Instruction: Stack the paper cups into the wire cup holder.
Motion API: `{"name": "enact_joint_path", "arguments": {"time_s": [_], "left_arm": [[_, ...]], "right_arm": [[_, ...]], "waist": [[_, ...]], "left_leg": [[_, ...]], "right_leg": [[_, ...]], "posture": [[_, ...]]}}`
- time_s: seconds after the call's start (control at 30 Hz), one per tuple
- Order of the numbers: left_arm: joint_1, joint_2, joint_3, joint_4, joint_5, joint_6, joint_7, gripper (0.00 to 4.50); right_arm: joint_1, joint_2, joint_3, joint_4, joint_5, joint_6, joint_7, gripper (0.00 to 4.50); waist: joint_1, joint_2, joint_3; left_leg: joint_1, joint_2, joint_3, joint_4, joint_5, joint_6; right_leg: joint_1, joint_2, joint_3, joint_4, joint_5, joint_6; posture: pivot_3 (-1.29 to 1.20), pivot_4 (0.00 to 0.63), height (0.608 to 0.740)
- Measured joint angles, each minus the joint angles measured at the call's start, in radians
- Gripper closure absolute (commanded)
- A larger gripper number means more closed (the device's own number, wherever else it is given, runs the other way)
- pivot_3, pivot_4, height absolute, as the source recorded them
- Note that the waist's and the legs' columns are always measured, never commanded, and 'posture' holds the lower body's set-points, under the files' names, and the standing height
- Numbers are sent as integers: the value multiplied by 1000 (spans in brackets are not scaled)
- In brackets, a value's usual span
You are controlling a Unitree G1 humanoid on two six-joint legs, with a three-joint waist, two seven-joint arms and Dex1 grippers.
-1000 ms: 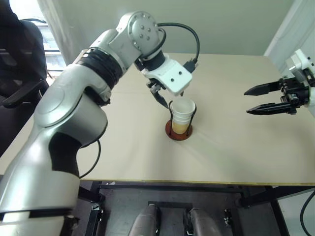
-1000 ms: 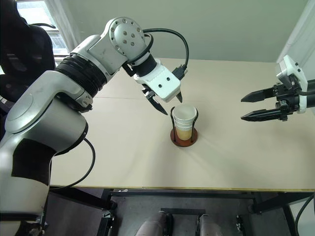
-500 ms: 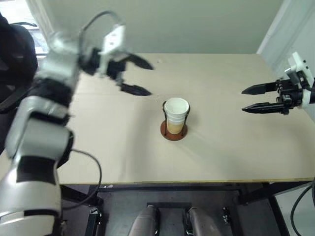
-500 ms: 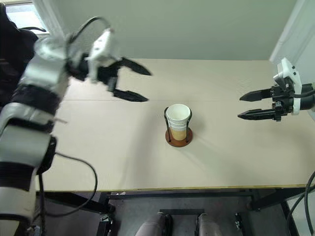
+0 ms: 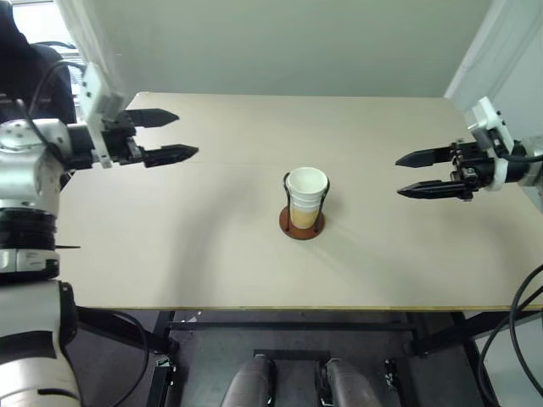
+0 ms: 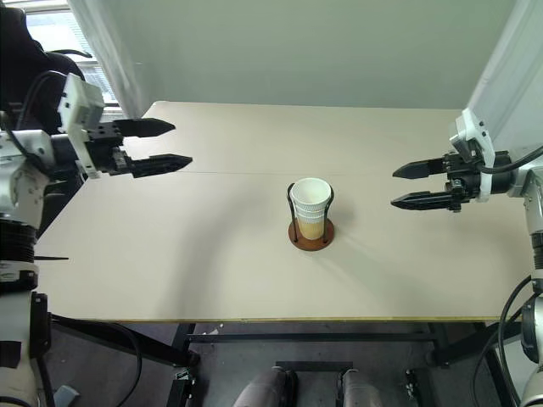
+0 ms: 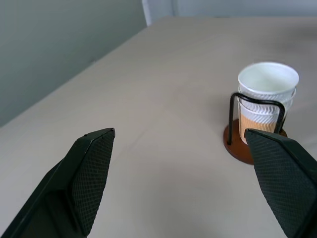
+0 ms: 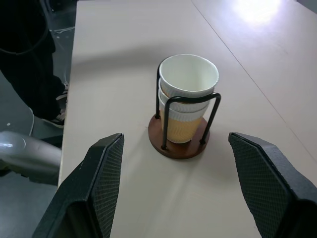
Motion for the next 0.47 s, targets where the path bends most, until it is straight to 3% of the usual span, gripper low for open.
{"name": "enact_joint_path", "arguments": {"time_s": [0.23, 0.47], "left_arm": [[-19, 7, 18, 63, 62, 2, 9, 35], [17, 41, 41, 27, 60, 70, -41, 35]], "right_arm": [[-26, 60, 31, -18, -20, 30, 19, 1079], [14, 71, 35, -41, -19, 18, 29, 1079]], "waist": [[-4, -1, 0], [-4, -1, 0]], "left_leg": [[2, 1, -1, -13, 8, -9], [-1, 1, -1, -14, 8, -4]], "right_leg": [[-4, 0, 0, 0, 3, -4], [-7, 1, 0, -1, 0, -3]], "posture": [[0, 150, 740], [0, 150, 740]]}}
